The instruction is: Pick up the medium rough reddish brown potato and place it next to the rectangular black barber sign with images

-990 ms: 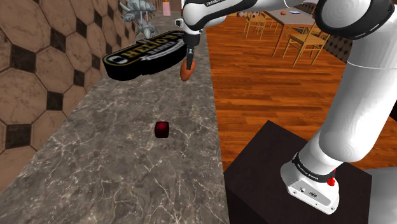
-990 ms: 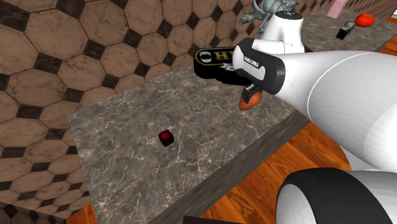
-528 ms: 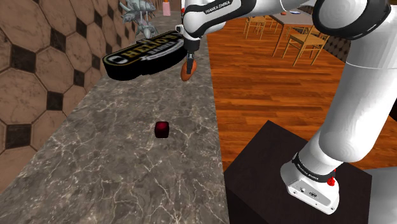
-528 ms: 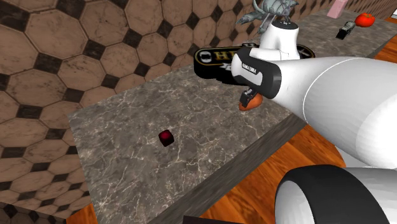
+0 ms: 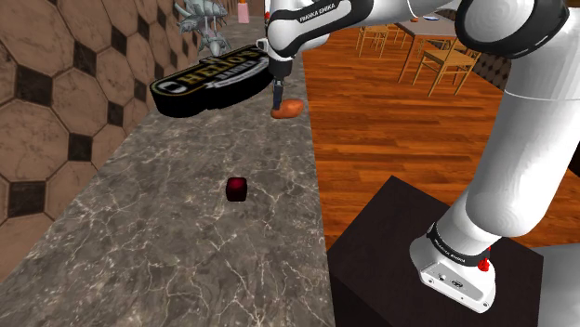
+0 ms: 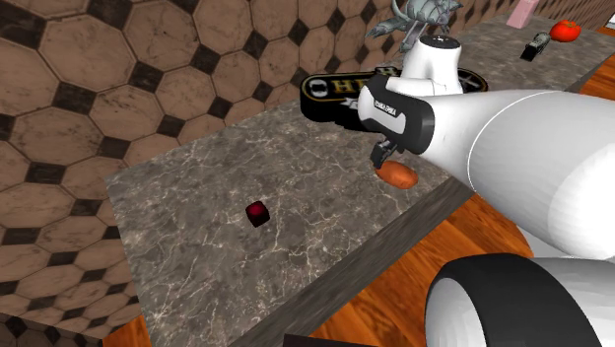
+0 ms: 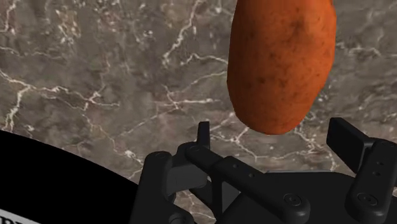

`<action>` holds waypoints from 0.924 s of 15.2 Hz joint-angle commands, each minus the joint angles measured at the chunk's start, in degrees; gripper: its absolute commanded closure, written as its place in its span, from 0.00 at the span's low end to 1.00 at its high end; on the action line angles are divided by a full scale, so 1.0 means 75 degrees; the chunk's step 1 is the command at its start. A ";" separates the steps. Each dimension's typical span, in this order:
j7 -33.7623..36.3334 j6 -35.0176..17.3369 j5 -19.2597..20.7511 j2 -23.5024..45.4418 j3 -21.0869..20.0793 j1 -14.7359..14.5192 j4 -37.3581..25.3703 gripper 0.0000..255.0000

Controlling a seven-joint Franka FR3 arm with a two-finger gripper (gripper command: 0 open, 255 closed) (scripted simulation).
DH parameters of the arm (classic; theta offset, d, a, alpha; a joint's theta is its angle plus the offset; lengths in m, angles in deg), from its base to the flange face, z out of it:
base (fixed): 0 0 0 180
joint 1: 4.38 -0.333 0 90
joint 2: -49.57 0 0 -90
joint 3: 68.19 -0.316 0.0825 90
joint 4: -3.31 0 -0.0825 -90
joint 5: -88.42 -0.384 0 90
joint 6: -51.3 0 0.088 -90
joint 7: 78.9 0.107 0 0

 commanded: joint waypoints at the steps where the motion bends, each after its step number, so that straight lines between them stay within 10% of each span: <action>1: -0.0001 -0.0001 -0.0001 0.0000 0.0000 0.0001 0.0006 0.00; 14: -0.0015 0.0822 -0.0043 -0.0376 -0.0012 0.0014 -0.0444 0.00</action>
